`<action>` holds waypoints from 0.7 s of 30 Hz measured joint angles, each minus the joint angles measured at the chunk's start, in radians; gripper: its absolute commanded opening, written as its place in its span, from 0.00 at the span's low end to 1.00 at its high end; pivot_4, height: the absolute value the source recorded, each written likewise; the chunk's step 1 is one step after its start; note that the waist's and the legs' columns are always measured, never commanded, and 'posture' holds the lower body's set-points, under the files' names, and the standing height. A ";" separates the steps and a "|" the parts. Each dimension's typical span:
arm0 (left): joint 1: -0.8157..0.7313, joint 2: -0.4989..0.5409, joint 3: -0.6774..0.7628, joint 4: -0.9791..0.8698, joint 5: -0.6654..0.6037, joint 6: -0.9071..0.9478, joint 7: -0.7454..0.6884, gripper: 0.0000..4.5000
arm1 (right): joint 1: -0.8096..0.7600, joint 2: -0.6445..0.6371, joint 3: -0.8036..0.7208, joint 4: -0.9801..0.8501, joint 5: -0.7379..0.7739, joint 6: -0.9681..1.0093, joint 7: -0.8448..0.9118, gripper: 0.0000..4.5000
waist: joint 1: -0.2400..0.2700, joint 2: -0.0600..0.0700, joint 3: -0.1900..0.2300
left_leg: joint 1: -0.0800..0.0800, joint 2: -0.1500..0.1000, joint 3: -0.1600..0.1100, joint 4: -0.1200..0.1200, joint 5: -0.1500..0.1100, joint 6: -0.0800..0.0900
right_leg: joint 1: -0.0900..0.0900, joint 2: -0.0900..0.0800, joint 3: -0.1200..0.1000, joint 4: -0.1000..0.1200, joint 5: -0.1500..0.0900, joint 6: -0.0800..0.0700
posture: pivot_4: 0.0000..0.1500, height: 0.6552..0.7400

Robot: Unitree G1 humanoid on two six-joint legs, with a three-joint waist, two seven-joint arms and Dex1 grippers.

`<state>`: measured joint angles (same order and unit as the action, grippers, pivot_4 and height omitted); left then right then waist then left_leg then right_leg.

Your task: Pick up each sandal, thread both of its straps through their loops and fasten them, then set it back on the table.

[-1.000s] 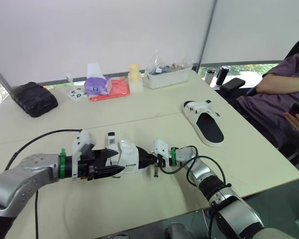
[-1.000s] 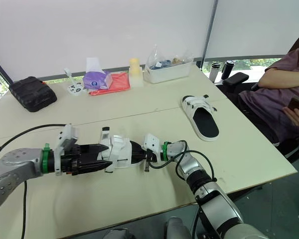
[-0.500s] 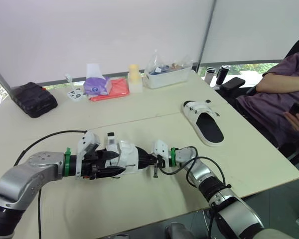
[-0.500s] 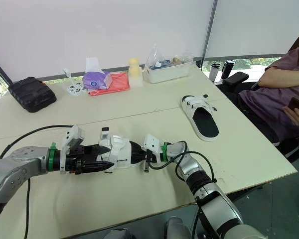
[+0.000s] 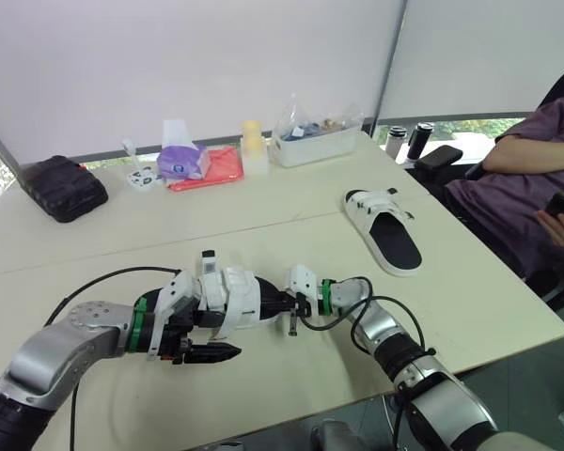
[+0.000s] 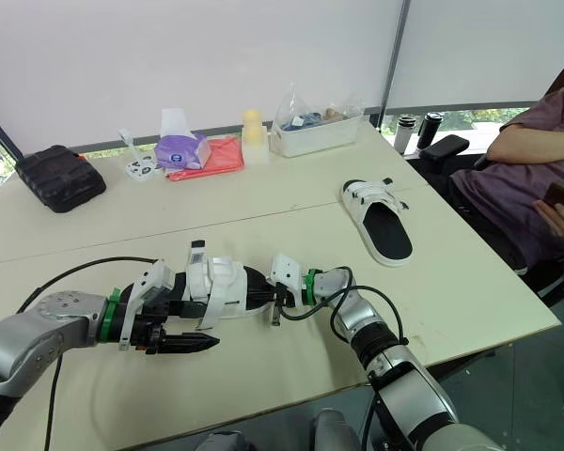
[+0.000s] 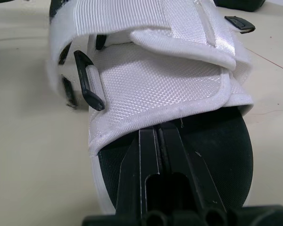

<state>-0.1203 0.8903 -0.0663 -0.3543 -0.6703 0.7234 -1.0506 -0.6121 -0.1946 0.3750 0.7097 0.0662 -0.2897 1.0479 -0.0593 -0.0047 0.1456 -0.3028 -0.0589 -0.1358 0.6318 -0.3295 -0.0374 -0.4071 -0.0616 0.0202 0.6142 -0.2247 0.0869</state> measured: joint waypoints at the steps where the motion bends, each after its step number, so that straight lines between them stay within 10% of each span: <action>1: 0.001 -0.001 0.000 0.000 0.007 -0.005 -0.003 0.76 | 0.000 0.000 0.000 0.000 0.000 0.000 -0.001 0.00 | 0.000 0.000 0.000 | 0.000 0.000 0.000 0.000 0.000 0.000 | 0.000 0.000 0.000 0.000 0.000 0.000 | 1.00 1.00; 14: 0.009 -0.080 -0.040 0.079 0.072 -0.031 -0.011 0.76 | 0.001 0.001 0.000 0.000 0.000 0.000 -0.002 0.00 | 0.000 0.000 0.000 | 0.000 0.000 0.000 -0.001 0.000 0.000 | 0.000 0.000 0.000 0.000 0.000 0.000 | 1.00 1.00; 21: 0.002 -0.118 -0.039 0.101 0.071 -0.008 -0.004 0.14 | 0.001 0.001 0.000 0.000 0.000 0.000 -0.002 0.00 | 0.001 0.000 0.000 | 0.000 0.001 0.000 -0.001 0.000 0.000 | 0.000 0.000 0.000 0.000 0.000 0.000 | 1.00 1.00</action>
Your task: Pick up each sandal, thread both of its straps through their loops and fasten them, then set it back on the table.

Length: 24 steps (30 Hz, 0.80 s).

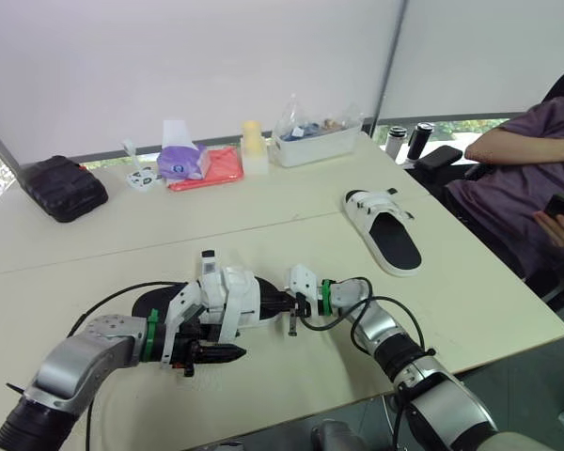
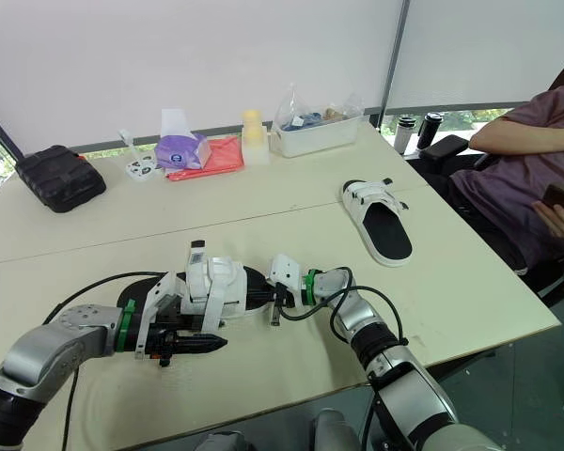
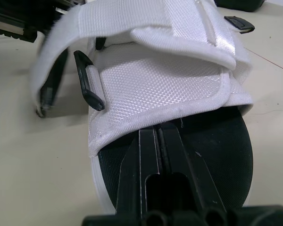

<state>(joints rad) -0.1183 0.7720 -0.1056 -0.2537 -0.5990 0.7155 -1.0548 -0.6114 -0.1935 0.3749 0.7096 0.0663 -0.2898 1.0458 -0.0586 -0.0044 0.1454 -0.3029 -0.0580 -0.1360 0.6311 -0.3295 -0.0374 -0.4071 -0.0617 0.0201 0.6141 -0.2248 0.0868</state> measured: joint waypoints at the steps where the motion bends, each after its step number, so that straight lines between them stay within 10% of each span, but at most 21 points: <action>1: -0.005 -0.003 0.000 0.001 0.000 0.001 0.001 0.03 | 0.000 0.000 0.000 0.000 0.000 0.000 0.000 0.00 | 0.000 0.000 0.000 | 0.000 0.000 0.000 0.000 0.000 0.000 | 0.000 0.000 0.000 0.000 0.000 0.000 | 1.00 1.00; 8: -0.030 -0.033 0.018 0.010 -0.034 0.060 0.022 0.01 | 0.000 0.000 0.000 0.000 0.000 0.000 -0.001 0.00 | 0.001 0.000 0.000 | 0.000 0.000 0.000 0.000 0.000 0.000 | 0.000 0.000 0.000 0.000 0.000 0.000 | 1.00 1.00; 17: -0.283 -0.227 0.310 0.124 -0.415 0.375 0.262 0.01 | 0.003 0.002 -0.001 0.000 -0.001 0.000 -0.006 0.00 | 0.001 -0.001 -0.001 | 0.001 0.000 -0.001 0.000 0.000 -0.001 | 0.001 0.001 -0.001 -0.001 0.002 0.003 | 1.00 1.00; 24: -0.315 -0.288 0.303 0.287 -0.400 0.405 0.337 0.01 | 0.003 0.009 0.000 0.000 -0.002 0.000 -0.009 0.00 | -0.007 -0.001 -0.001 | 0.001 0.000 -0.001 -0.001 0.004 -0.008 | 0.000 0.001 -0.001 -0.001 0.002 0.004 | 1.00 1.00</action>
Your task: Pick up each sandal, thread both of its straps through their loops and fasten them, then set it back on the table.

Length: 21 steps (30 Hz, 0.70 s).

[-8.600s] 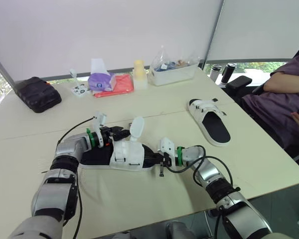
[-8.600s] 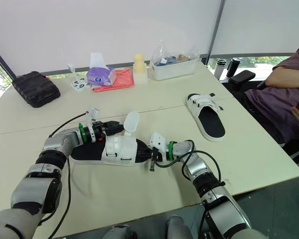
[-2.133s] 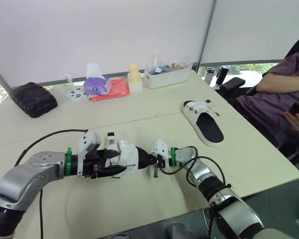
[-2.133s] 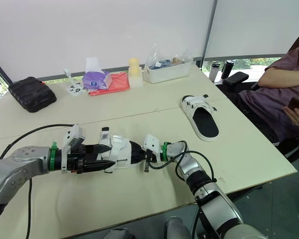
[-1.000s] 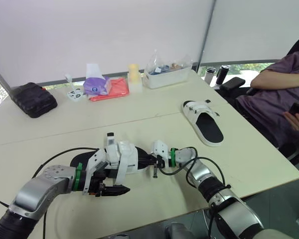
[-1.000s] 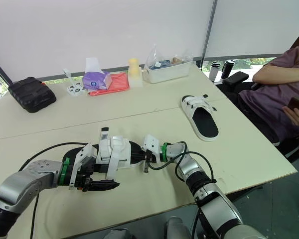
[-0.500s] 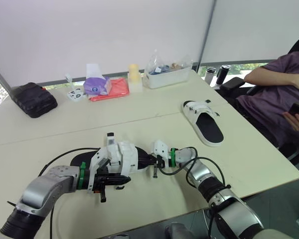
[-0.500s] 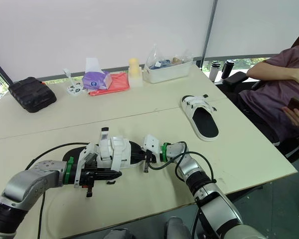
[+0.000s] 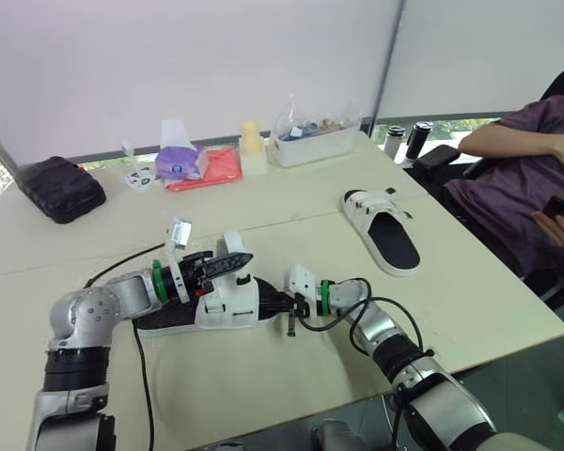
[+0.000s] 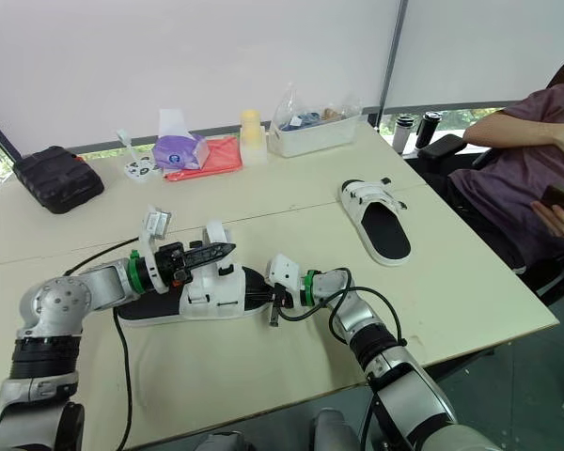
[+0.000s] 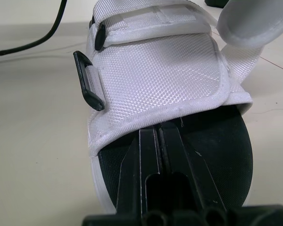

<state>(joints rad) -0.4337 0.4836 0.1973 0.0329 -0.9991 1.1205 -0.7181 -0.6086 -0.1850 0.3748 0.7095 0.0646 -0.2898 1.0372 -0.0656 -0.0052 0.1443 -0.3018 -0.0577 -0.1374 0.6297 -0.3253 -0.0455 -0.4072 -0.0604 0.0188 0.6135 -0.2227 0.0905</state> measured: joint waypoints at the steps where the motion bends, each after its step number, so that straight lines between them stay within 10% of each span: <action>1: 0.000 0.000 -0.017 0.016 0.014 -0.001 -0.008 0.01 | 0.000 0.000 0.000 0.000 0.000 0.000 0.000 0.00 | 0.000 0.000 0.000 | 0.000 0.000 0.000 0.000 0.000 0.000 | 0.000 0.000 0.000 0.000 0.000 0.000 | 1.00 1.00; 21: 0.022 0.072 -0.131 -0.034 0.148 -0.060 -0.152 0.01 | 0.004 0.000 0.000 -0.003 -0.001 0.000 -0.003 0.00 | -0.001 0.001 -0.001 | -0.001 0.000 0.000 -0.001 0.000 -0.001 | 0.001 0.000 0.000 0.000 -0.002 -0.003 | 1.00 1.00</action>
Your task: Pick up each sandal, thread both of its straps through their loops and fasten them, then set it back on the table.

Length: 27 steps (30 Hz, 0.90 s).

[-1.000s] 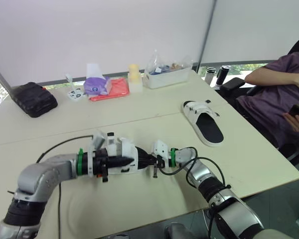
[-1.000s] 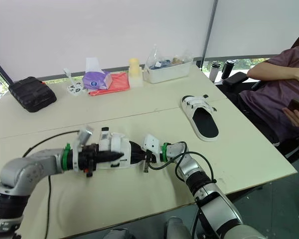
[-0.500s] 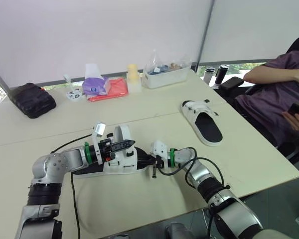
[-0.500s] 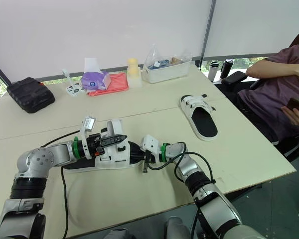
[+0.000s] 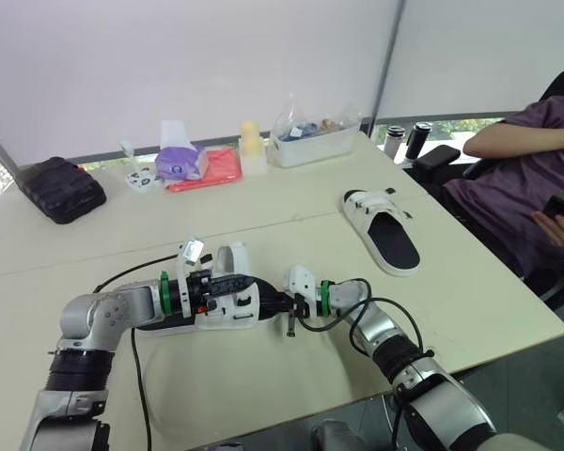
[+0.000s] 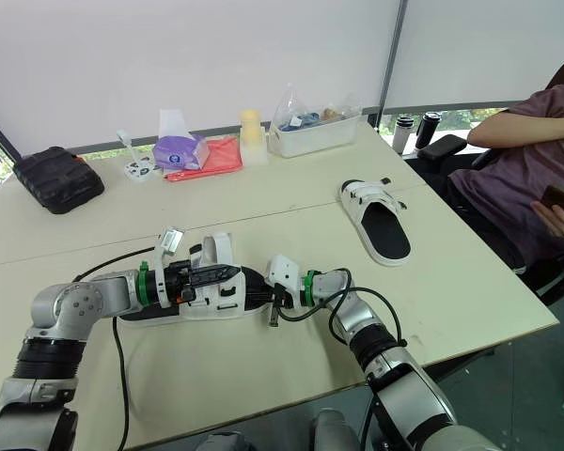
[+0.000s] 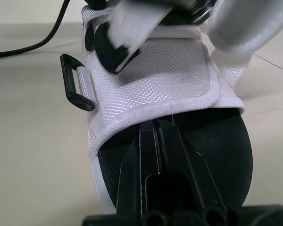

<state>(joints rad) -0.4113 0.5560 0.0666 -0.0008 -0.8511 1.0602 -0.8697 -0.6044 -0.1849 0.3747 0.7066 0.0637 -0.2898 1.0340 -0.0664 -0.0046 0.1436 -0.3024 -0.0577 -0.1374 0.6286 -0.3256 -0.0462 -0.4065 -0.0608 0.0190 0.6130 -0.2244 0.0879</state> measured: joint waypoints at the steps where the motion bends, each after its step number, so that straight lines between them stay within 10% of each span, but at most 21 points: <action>1: 0.000 0.009 -0.007 -0.012 0.006 -0.005 -0.008 0.01 | 0.000 0.000 0.000 -0.001 0.000 0.000 0.000 0.00 | 0.000 0.000 0.000 | 0.000 0.000 0.000 0.000 0.000 0.000 | 0.000 0.000 0.000 0.000 0.000 0.000 | 1.00 1.00; 27: 0.052 0.044 -0.055 -0.079 0.078 -0.084 -0.067 0.01 | 0.001 0.007 0.000 0.000 -0.001 0.000 -0.008 0.00 | -0.003 0.000 0.001 | 0.000 0.001 0.000 -0.001 0.000 0.000 | -0.001 0.000 0.000 0.000 0.000 0.000 | 1.00 1.00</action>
<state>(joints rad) -0.3593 0.5996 0.0112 -0.0802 -0.7735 0.9763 -0.9362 -0.6032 -0.1780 0.3747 0.7063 0.0627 -0.2898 1.0264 -0.0696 -0.0046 0.1444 -0.3027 -0.0571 -0.1375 0.6277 -0.3257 -0.0461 -0.4072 -0.0607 0.0194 0.6129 -0.2246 0.0876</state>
